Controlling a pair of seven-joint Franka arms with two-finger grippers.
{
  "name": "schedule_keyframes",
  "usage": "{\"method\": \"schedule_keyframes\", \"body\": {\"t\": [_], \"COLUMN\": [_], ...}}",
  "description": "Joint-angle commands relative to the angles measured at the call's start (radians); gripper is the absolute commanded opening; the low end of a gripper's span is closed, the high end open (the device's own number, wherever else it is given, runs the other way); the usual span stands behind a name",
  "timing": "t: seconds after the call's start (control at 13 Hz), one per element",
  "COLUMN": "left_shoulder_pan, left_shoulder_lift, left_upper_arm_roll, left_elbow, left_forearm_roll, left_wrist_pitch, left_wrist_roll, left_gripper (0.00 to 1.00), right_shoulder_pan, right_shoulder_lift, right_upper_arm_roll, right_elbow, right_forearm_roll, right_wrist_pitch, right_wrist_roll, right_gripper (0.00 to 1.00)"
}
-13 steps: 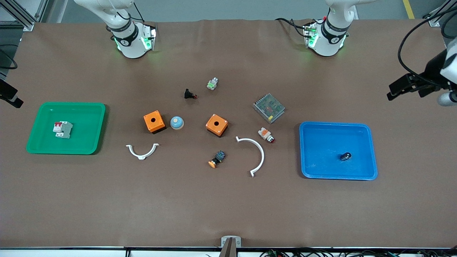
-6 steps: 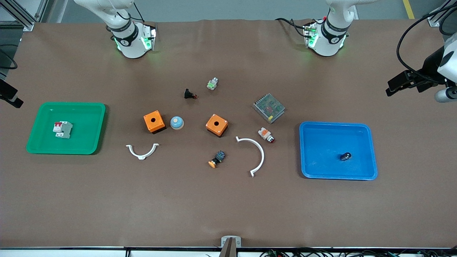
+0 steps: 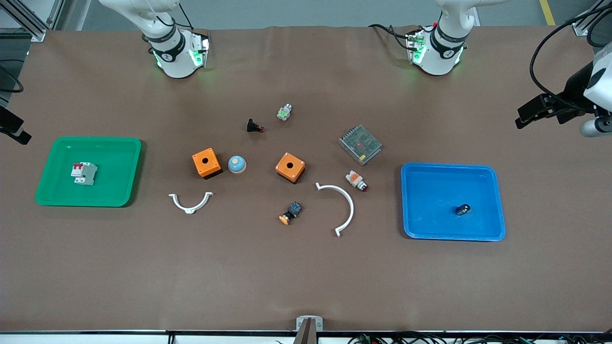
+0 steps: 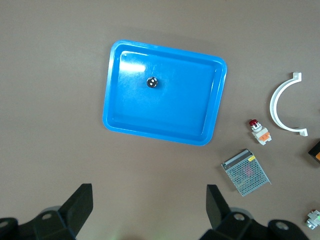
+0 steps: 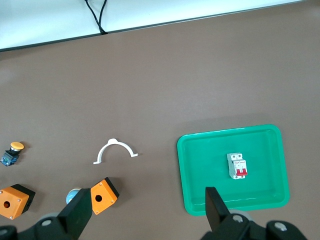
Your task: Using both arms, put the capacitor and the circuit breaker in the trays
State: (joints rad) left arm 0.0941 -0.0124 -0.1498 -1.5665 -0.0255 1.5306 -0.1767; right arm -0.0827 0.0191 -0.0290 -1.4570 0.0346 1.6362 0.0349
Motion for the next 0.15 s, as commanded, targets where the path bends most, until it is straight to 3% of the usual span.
{"method": "schedule_keyframes", "body": {"t": [0.0,0.08], "left_shoulder_pan": [-0.007,-0.008], "left_shoulder_lift": [0.009,0.009], "left_upper_arm_roll": [-0.005,-0.008], "left_elbow": [0.022,0.022], "left_forearm_roll": [0.038,0.056], "left_wrist_pitch": [-0.021,-0.024], "left_wrist_roll": [0.011,0.013], "left_gripper": [1.0,1.0], "right_shoulder_pan": [-0.003,-0.003], "right_shoulder_lift": [0.002,0.002], "right_upper_arm_roll": [0.004,0.004], "right_elbow": [0.015,0.015], "right_forearm_roll": [-0.007,-0.007], "right_wrist_pitch": [-0.01,-0.01], "right_wrist_roll": [-0.001,-0.001], "right_gripper": [1.0,1.0]}}
